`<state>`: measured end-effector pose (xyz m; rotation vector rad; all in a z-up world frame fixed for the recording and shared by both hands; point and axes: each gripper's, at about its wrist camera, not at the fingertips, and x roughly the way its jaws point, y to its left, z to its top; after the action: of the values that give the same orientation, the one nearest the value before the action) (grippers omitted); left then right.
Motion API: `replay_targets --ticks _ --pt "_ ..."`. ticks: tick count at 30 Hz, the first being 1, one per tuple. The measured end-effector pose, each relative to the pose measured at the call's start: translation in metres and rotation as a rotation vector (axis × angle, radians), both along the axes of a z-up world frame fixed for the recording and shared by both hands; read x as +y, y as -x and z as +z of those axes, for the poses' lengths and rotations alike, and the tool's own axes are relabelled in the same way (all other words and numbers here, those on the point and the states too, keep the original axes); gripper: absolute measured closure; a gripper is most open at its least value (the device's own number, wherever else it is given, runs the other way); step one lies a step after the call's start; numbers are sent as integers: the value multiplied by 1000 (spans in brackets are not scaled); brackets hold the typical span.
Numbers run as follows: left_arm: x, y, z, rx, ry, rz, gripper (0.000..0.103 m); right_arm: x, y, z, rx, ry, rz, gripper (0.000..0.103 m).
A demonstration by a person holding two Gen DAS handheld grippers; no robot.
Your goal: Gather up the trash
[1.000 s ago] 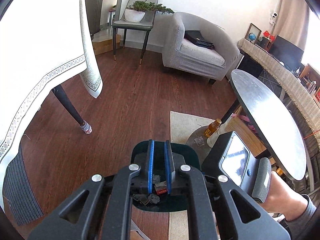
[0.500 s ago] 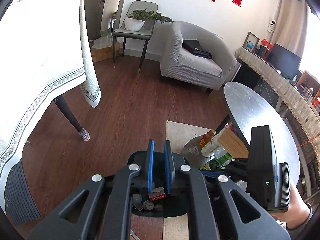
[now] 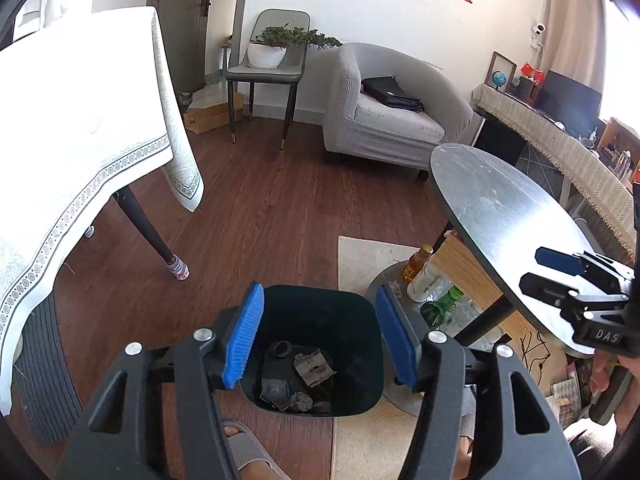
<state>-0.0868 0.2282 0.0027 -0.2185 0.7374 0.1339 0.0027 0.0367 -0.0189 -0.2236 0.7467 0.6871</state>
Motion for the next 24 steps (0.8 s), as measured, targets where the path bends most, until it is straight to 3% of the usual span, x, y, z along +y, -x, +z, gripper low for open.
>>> replay_targets --ticks 4,8,9,12,19,24 --pt "-21 11 -2 -10 -37 -4 21 -58 3 2 -21 -68 -113 22" --pt "-46 18 -4 -8 -118 -26 15 -107 13 1 -57 -62 -237 19" --pt "-52 19 -4 -5 -143 -24 11 -117 15 1 -68 -59 -265 12" --pt "-65 18 -9 27 -200 3 8 -143 22 1 -106 -40 -338 11" --pt "-76 21 -8 6 -184 17 7 -179 30 5 -123 -65 -406 8" --pt "-79 21 -10 11 -167 28 7 -181 35 4 -108 -70 -360 4"
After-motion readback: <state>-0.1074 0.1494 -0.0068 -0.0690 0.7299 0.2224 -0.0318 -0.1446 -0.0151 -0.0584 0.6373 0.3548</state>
